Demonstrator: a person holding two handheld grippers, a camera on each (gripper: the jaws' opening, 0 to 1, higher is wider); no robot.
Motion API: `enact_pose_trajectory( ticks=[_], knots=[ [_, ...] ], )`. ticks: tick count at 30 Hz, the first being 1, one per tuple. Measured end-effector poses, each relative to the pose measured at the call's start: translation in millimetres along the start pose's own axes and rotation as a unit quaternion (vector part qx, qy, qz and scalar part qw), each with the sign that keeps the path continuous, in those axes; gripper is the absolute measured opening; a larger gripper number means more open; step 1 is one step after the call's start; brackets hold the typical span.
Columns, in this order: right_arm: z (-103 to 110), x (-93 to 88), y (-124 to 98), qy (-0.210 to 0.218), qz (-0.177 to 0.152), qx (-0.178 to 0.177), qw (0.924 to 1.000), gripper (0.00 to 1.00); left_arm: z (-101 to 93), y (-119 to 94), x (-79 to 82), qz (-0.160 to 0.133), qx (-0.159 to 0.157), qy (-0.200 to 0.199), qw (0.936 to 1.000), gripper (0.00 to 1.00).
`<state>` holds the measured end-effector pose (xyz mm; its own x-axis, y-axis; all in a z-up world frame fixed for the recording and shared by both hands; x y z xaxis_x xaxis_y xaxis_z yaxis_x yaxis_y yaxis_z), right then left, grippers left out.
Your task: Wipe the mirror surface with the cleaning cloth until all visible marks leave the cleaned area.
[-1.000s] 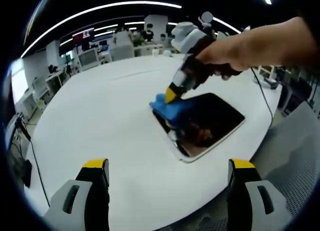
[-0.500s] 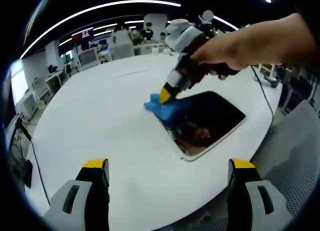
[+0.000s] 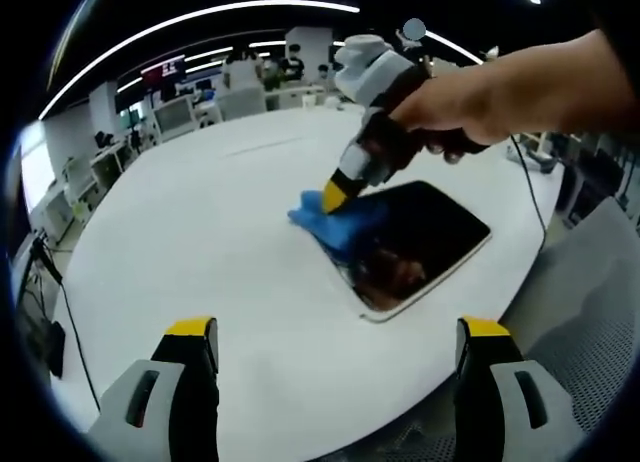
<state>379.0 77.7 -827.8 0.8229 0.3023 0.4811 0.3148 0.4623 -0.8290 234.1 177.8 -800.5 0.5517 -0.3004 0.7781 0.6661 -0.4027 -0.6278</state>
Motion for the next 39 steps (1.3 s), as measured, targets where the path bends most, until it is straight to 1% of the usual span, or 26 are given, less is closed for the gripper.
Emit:
enact_pose_trajectory(
  ticks=[7, 10, 17, 19, 23, 28, 36, 39],
  knots=[
    [2.9, -8.1, -6.6, 0.005, -0.003, 0.004, 1.0000, 0.04, 2.1, -0.7, -1.4, 0.000, 0.004, -0.013, 0.9999, 0.99],
    [3.5, -12.2, -8.4, 0.001, 0.000, 0.005, 1.0000, 0.04, 2.2, -1.0, -1.4, 0.002, 0.004, -0.011, 0.9999, 0.99],
    [3.3, -19.1, -11.2, 0.011, 0.000, 0.010, 0.9999, 0.04, -0.2, -1.8, -1.5, 0.007, 0.001, -0.007, 0.9999, 0.99],
    [5.6, -21.0, -12.3, 0.008, 0.003, 0.010, 0.9999, 0.04, -0.7, -2.0, -1.7, 0.008, -0.002, -0.015, 0.9999, 0.99],
    [10.1, -24.7, -12.5, 0.007, 0.004, 0.016, 0.9998, 0.04, -2.8, -2.0, -1.3, 0.010, -0.002, -0.015, 0.9998, 0.99],
    [16.5, -28.3, -14.5, 0.004, 0.008, 0.022, 0.9997, 0.04, -4.8, -1.1, -0.2, 0.010, -0.005, -0.006, 0.9999, 0.99],
    [21.8, -32.6, -11.5, 0.009, 0.015, 0.035, 0.9992, 0.04, -4.5, -1.3, -0.9, 0.013, -0.004, -0.010, 0.9999, 0.99],
    [21.3, -32.4, -9.4, 0.005, 0.012, 0.032, 0.9994, 0.04, -3.8, -1.1, -0.1, 0.010, -0.002, -0.010, 0.9999, 0.99]
  ],
)
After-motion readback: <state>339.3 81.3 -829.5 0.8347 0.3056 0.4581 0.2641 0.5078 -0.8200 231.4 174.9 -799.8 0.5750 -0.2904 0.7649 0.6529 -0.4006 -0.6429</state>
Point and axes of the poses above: the point that each gripper's makers call its tool centre point, and the gripper's own axes: y roughly forward along the fingers, z roughly to its left, x roughly out of its top, the point moved 3 cm from there along -y, roughly backward along the fingers, and after that the axes turned 1 degree about -z, right-handed, at the moved point
